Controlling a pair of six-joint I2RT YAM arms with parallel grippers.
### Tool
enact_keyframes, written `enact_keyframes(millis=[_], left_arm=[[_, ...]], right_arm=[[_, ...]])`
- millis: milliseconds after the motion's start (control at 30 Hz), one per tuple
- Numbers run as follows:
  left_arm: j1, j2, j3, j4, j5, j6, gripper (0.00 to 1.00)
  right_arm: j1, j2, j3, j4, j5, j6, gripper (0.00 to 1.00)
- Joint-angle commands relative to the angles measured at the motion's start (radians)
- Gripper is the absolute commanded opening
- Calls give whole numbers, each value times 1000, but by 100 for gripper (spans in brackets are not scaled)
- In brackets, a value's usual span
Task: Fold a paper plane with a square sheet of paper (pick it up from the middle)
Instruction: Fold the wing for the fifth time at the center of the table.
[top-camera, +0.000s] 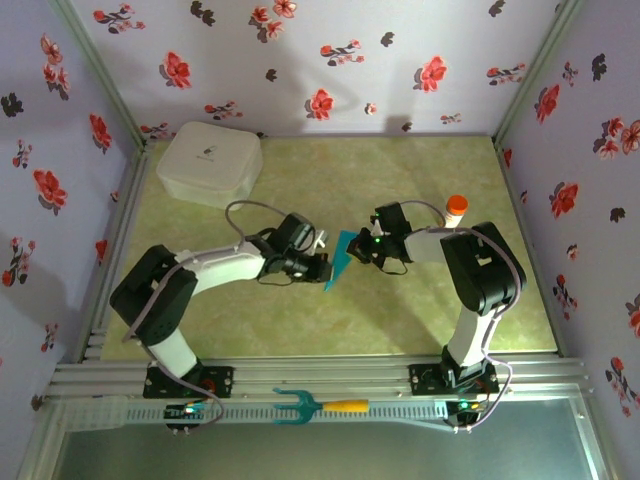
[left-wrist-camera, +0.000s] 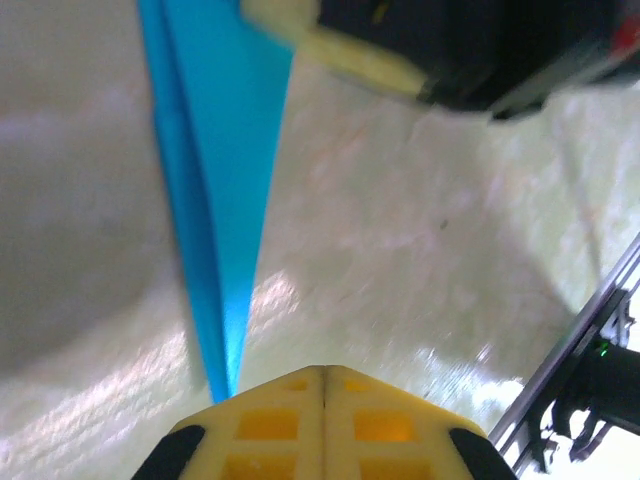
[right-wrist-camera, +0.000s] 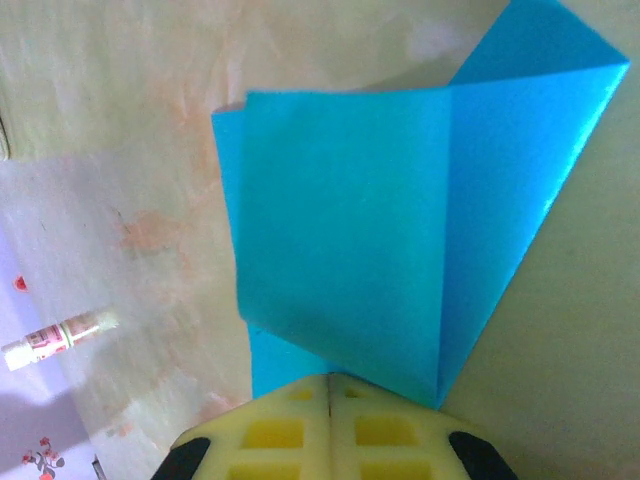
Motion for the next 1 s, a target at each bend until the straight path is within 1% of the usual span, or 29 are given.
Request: enact_keyframes(millis=[0, 100, 267, 433, 600, 767, 900, 967], left_arm=[[30, 81, 78, -10, 3, 39, 0], [44, 147, 119, 35, 25, 19, 0], [46, 233, 199, 35, 25, 33, 0], [47, 265, 204, 78, 26, 25, 2], [47, 303, 222, 75, 42, 37, 2], [47, 351, 237, -2, 22, 43, 1], [46, 347, 196, -67, -29, 64, 0], [46, 347, 173, -85, -34, 82, 0]], right_arm=[[-5, 33, -33, -114, 96, -8, 1], [-6, 33, -30, -112, 93, -9, 1], [-6, 31, -36, -94, 83, -2, 2], [-6, 29, -36, -94, 78, -4, 2], [-6, 29, -38, -90, 75, -4, 2], [-7, 25, -34, -85, 64, -5, 3], [-16, -6, -27, -88, 49, -25, 6], [-26, -37, -21, -89, 37, -40, 8]])
